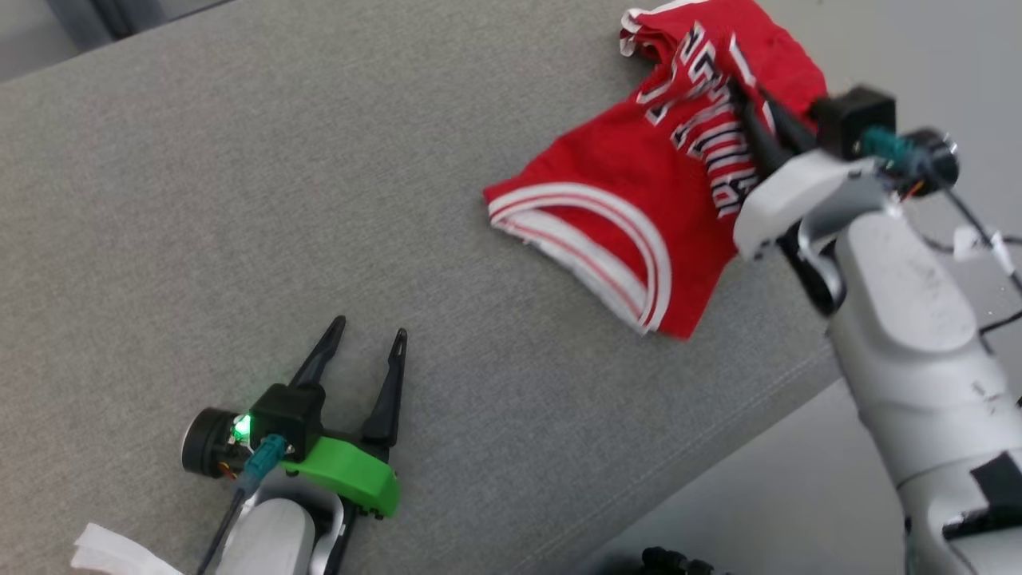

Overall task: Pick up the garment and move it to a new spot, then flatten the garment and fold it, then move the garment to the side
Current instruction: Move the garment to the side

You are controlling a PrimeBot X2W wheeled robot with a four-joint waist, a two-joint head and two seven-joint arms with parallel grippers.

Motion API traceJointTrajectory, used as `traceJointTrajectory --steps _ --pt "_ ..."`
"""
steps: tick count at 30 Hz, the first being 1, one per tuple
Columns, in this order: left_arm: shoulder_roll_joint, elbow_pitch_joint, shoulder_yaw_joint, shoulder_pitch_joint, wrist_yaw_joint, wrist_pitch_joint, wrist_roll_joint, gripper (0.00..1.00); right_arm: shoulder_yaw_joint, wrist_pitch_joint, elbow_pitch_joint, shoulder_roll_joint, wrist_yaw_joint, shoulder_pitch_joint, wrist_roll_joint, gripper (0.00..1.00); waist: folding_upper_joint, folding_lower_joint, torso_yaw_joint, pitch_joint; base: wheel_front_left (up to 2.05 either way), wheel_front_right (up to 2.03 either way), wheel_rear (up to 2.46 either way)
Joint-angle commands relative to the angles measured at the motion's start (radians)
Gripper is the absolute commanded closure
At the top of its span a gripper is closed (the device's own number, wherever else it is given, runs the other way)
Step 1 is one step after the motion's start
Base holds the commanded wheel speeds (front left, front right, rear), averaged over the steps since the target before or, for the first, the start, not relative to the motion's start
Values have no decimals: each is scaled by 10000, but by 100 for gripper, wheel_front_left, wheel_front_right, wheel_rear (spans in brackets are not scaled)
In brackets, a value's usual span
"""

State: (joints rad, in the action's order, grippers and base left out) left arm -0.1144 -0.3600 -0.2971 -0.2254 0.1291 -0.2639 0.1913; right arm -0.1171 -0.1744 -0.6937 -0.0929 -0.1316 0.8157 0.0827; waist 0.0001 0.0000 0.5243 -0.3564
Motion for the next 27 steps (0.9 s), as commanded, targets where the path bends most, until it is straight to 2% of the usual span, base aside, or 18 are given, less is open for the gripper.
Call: traceJointTrajectory --steps 1,6,7,8,9,10,11,13,16,19,23,27 --pt "-188 23 17 -282 26 0 -17 0 135 219 -42 -227 20 526 -71 100 -1 0 -499 -554 0 0 0" --pt "-338 6 -122 -583 25 10 -12 0 1053 1235 -782 -1408 20 2018 -782 100 -1 0 -1087 -1072 0 0 0" --pt "-373 -2 -125 -653 25 11 14 0 1296 1425 -965 -1758 20 2240 -1076 100 -1 0 -1223 -1169 0 0 0" --pt "-447 -24 -168 -785 25 11 42 0 1899 1684 -1257 -2371 20 2498 -1513 100 -1 0 -1467 -1322 0 0 0" --pt "-449 -34 -167 -853 25 11 74 0 2194 1743 -1367 -2623 20 2555 -1760 74 -1 0 -1564 -1371 0 0 0" --pt "-453 -54 -168 -902 25 11 100 0 2446 1781 -1480 -2810 20 2556 -2012 20 -1 0 -1678 -1418 0 0 0" --pt "-453 -77 -129 -916 13 13 128 0 2753 1732 -1530 -2952 20 2562 -2208 0 -1 0 -1747 -1441 0 0 0" --pt "-438 -111 -65 -953 7 17 143 0 3510 1505 -1562 -3148 20 2487 -2574 0 -1 0 -1865 -1459 0 0 0" --pt "-426 -153 66 -892 5 23 144 0 4535 901 -1464 -2850 20 2228 -2997 0 -1 0 -1952 -1408 0 0 0" --pt "-373 -175 204 -825 4 39 126 0 4966 137 -1333 -2401 20 2044 -3207 0 -1 0 -2000 -1244 0 0 0" --pt "-202 -92 511 -684 4 27 44 0 4939 -680 -1078 -1643 20 1803 -3116 0 -1 0 -2020 -907 0 0 0" --pt "-63 -28 994 -600 6 13 -63 0 4292 -906 -482 -887 20 1452 -2636 0 -1 0 -2038 -517 0 0 0"
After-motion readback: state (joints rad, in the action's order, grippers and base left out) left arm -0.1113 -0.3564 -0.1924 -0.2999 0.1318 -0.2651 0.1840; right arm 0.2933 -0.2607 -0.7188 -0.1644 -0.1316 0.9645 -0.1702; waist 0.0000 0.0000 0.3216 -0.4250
